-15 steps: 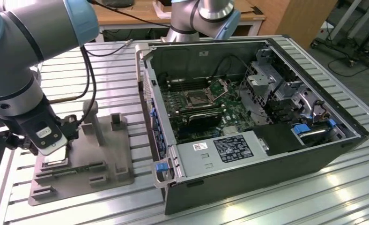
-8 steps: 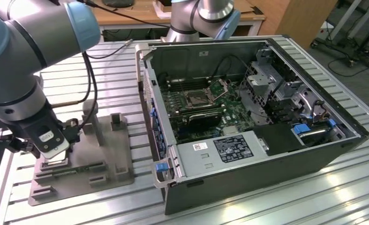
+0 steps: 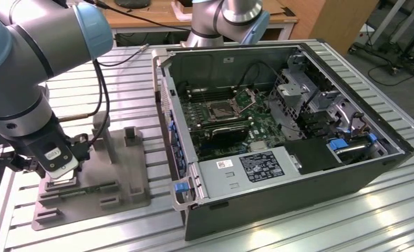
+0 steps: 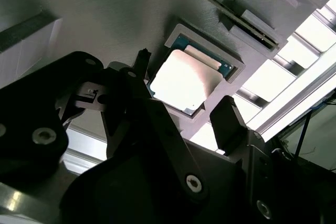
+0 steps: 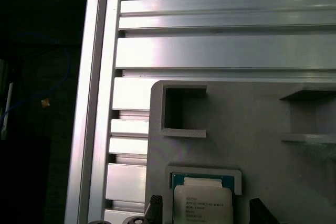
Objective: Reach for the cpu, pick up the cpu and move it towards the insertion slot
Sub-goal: 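Pick up the cpu and move it towards the insertion slot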
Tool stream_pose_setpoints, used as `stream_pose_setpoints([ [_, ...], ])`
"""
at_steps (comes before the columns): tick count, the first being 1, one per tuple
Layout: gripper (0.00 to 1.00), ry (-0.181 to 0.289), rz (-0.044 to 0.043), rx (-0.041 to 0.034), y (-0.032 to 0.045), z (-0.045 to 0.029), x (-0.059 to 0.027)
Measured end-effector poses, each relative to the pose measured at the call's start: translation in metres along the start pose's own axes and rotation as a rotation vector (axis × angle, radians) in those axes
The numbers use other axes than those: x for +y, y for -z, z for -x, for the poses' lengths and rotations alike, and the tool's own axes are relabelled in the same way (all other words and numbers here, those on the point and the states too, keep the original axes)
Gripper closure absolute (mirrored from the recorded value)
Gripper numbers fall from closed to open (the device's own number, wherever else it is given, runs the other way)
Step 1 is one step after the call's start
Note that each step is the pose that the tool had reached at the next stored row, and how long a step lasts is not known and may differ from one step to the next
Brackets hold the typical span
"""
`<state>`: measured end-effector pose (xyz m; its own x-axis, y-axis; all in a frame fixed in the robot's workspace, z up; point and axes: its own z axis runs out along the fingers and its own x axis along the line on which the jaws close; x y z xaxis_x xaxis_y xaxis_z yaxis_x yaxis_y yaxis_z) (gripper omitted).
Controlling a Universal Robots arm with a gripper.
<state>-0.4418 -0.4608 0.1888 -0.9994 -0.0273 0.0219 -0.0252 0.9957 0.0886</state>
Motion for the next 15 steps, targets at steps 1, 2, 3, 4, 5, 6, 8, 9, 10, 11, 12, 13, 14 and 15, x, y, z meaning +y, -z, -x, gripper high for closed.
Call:
stream_pose_setpoints([
  [1,0.27,0.0,0.0,0.0001,0.0,0.0,0.0],
  [2,0.27,0.0,0.0,0.0001,0.0,0.0,0.0],
  [3,0.27,0.0,0.0,0.0001,0.0,0.0,0.0],
  [4,0.27,0.0,0.0,0.0001,0.0,0.0,0.0],
  [5,0.27,0.0,0.0,0.0,0.0,0.0,0.0],
  [6,0.27,0.0,0.0,0.0001,0.0,0.0,0.0],
  [8,0.27,0.0,0.0004,0.0003,-0.001,0.0001,0.0],
  [9,0.27,0.0,0.0003,0.0015,-0.0017,0.0001,-0.0001],
  [10,0.27,0.0,0.0001,0.0025,-0.0028,0.0001,-0.0002],
  [11,0.27,0.0,0.0001,0.0028,-0.0043,0.0001,-0.0004],
  [12,0.27,0.0,0.0001,0.003,-0.0056,0.0001,-0.0005],
  [13,0.27,0.0,-0.0002,0.0031,-0.0067,0.0001,-0.0006],
  [14,0.27,-0.001,-0.0005,0.0031,-0.0077,0.0002,-0.0007],
  [15,0.27,0.0,-0.001,0.0031,-0.0084,0.0002,-0.0008],
])
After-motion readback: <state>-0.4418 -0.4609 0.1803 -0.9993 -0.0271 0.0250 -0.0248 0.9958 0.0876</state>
